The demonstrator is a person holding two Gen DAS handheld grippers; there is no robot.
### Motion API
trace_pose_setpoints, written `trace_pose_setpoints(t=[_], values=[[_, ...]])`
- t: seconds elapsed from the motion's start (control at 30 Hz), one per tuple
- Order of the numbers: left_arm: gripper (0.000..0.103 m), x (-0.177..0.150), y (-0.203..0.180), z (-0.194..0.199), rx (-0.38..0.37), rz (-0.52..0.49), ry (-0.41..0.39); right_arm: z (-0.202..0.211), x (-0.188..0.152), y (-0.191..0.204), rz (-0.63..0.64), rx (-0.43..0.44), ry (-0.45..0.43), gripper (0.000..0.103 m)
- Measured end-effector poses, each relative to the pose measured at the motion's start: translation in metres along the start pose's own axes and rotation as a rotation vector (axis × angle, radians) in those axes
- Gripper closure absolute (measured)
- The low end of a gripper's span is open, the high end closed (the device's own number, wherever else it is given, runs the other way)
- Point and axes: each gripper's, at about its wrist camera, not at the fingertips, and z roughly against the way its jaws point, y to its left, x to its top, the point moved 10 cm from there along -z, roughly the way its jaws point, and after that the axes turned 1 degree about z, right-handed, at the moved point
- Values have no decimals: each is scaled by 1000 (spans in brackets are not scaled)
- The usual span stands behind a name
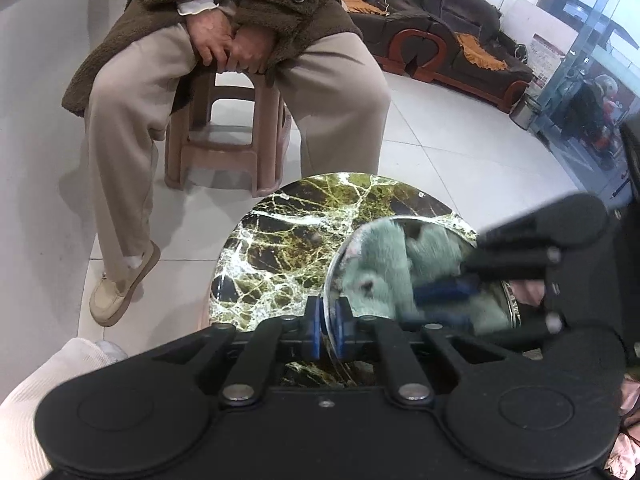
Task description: Clean bowl
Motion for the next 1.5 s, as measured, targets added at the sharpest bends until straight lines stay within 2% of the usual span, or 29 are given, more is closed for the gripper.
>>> trace_pose_setpoints(t=[0.13,0.2,0.37,0.47,0.6,0.7,0.83,0.93,1.03,1.17,1.3,1.37,1.5], values=[[95,2,-4,0,-14,-1,-3,8,-12,-8,-16,-12,31,87],[96,4,-5,-1,-13,-7,-1,9,-20,0,-9,12,55,87],[96,4,-7,-3,-5,-21,8,6,-10,14,5,67,36,87],[96,3,-7,-3,3,-32,12,-1,1,4,24,20,10,87],[96,3,-8,-2,1,-27,12,7,-10,-12,-15,-3,20,88],[96,3,-8,-4,-1,-27,15,10,-23,-2,-1,28,54,87],[96,2,-8,-5,9,-34,22,9,-17,20,30,79,40,87],[95,1,-8,-4,18,-37,24,1,-1,15,45,33,11,87],[95,1,-8,-4,13,-31,22,2,-4,-4,41,-32,10,89],[95,1,-10,-5,5,-27,20,12,-23,-3,21,-6,55,89],[95,-1,-10,-6,7,-29,25,9,-20,19,35,68,57,87],[95,-1,-10,-5,15,-29,28,4,-11,22,53,53,40,87],[93,-2,-8,-4,15,-25,28,2,-5,3,46,-13,24,88]])
